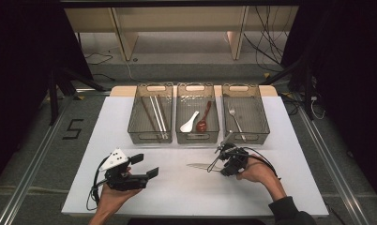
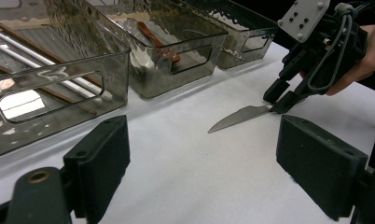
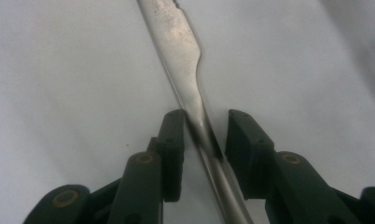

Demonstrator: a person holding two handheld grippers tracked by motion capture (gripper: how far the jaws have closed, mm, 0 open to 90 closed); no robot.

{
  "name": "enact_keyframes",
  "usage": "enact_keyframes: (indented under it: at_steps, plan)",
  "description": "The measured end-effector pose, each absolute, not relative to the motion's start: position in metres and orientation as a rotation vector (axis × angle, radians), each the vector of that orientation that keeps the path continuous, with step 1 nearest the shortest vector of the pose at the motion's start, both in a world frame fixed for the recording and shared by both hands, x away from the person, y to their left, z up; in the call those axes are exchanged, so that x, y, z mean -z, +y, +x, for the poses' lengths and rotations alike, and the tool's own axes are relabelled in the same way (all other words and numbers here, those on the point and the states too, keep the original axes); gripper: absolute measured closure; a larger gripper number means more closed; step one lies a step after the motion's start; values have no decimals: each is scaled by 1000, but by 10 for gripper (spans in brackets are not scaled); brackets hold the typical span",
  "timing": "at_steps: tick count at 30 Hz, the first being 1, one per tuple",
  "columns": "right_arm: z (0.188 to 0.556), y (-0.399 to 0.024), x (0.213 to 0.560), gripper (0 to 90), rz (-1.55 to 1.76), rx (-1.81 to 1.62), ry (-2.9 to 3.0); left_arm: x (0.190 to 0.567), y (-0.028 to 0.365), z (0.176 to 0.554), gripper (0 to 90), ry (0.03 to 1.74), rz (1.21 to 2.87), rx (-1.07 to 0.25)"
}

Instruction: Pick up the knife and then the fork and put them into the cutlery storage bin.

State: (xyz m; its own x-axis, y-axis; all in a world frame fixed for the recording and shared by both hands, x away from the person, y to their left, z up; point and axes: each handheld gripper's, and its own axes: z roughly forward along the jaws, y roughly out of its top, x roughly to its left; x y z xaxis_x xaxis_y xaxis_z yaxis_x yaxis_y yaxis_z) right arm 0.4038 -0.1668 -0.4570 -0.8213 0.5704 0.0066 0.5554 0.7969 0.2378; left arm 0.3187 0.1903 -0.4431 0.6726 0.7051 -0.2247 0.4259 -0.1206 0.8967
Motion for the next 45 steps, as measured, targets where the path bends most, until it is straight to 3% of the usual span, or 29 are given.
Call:
enact_keyframes:
  at_steps: [16, 45]
  plan:
    - [402, -163, 456, 789, 893, -282, 2938, 443, 190, 319, 171, 912, 1753, -307]
    - [399, -162, 453, 805, 849, -284, 2931, 442, 191, 318, 172, 915, 1747, -310]
